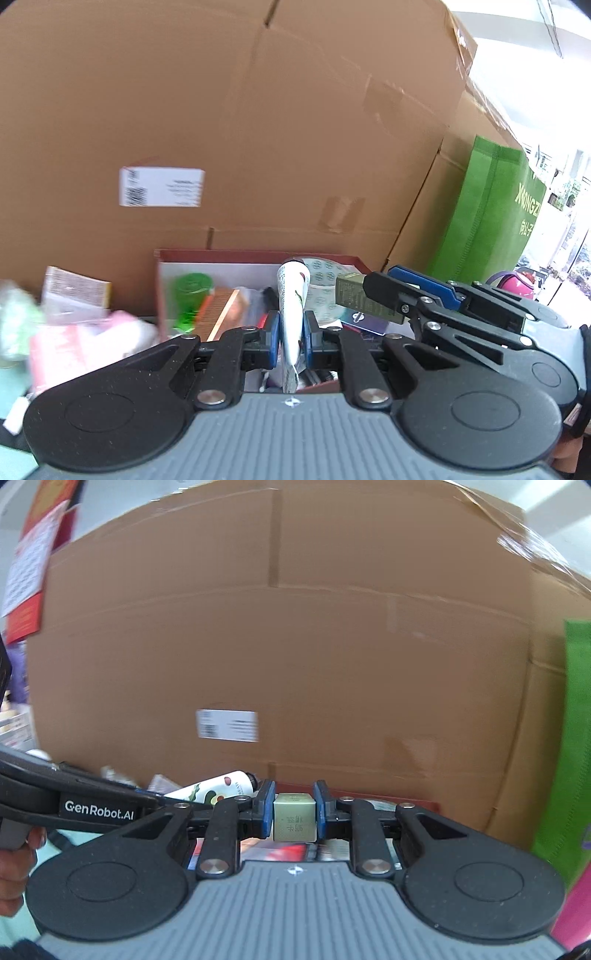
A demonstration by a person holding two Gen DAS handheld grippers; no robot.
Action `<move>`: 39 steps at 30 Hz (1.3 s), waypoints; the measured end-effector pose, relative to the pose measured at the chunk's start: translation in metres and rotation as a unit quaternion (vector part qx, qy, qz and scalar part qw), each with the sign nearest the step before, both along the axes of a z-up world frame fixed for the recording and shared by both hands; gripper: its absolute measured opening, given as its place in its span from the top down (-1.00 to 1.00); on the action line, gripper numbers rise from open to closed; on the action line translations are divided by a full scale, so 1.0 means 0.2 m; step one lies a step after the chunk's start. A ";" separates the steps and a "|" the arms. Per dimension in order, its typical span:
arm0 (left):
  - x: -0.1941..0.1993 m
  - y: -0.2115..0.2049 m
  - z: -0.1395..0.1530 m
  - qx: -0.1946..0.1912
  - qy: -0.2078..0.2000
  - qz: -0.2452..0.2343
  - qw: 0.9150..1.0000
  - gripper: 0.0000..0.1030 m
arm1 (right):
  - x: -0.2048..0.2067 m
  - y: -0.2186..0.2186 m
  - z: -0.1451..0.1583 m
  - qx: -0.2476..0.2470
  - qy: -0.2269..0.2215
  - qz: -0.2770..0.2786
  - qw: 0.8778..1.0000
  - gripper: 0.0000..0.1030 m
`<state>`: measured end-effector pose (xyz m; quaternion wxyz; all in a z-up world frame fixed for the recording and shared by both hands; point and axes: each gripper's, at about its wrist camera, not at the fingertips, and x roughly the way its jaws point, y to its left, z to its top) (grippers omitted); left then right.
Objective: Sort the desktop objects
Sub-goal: 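Lift the tube and olive-green box and carry them over the storage box, then open both tools to release the tube and olive-green box into the box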
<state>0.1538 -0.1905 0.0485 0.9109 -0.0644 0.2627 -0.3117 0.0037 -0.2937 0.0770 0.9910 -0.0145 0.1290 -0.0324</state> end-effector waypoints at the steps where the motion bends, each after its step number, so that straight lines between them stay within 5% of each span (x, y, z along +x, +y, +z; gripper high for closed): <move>1: 0.02 -0.03 -0.02 0.002 0.002 -0.002 1.000 0.78 | 0.01 -0.03 -0.02 0.004 0.000 -0.006 1.000 0.59; 13: 0.16 -0.15 -0.12 0.005 -0.012 0.001 1.000 0.68 | 0.17 -0.28 -0.25 0.047 0.002 -0.037 0.998 0.58; 15: 0.15 -0.13 -0.12 -0.010 -0.016 -0.004 1.000 -0.22 | 0.18 -0.29 -0.28 0.033 0.020 -0.039 0.999 0.56; 17: 0.13 -0.10 -0.11 -0.026 -0.020 0.006 0.999 -0.59 | 0.17 -0.28 -0.30 0.016 0.023 -0.040 0.999 0.31; 18: 0.12 -0.09 -0.11 -0.027 -0.027 0.012 0.999 -0.61 | 0.16 -0.27 -0.30 0.008 0.023 -0.048 0.999 -0.09; 21: 0.09 -0.09 -0.09 -0.008 -0.042 0.017 0.999 -0.74 | 0.15 -0.25 -0.31 -0.012 0.018 -0.063 0.998 -0.24; 24: 0.07 -0.08 -0.08 0.000 -0.047 0.020 0.999 -0.76 | 0.14 -0.23 -0.30 -0.016 0.020 -0.067 0.997 -0.68; 39: -0.05 0.00 -0.06 0.027 -0.051 0.054 0.997 -0.84 | 0.06 -0.13 -0.27 -0.037 0.044 -0.094 0.994 -0.77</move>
